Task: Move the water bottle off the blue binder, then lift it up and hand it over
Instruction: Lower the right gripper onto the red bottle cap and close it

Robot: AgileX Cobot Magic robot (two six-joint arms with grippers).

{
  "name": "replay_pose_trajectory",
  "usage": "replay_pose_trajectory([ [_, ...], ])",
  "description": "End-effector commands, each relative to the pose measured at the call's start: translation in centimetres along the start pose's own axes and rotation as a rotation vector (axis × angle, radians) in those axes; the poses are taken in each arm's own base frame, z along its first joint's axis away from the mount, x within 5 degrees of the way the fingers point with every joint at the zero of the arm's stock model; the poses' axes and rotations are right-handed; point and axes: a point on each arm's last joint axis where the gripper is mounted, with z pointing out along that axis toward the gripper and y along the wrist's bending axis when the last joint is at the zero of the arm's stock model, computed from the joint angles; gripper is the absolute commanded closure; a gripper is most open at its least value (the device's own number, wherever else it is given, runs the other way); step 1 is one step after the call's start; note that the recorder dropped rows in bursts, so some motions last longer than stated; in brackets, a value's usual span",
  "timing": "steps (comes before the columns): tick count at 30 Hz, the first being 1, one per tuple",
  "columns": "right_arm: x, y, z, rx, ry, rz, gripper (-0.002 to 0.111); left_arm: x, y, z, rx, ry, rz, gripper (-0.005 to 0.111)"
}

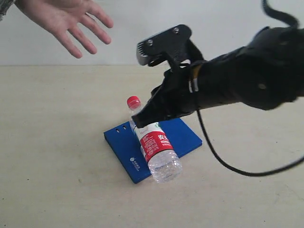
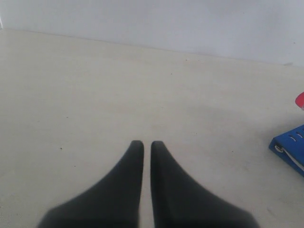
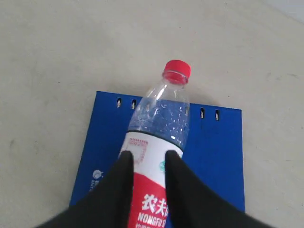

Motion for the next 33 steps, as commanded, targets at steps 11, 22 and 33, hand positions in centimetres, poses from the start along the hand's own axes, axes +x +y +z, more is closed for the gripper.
replay_pose_trajectory([
  [11,-6.8,-2.8,10.0,0.097,0.166,0.147,0.053,0.1,0.0,0.0,0.006,-0.004,0.003,0.101],
  [22,-5.6,-2.9,14.2,0.098,0.287,0.062,0.053,0.1,0.0,0.0,0.006,-0.004,0.003,0.101],
  [33,-5.2,-2.6,16.8,0.06,0.201,0.117,0.053,0.1,0.0,0.0,0.006,-0.004,0.003,0.101],
])
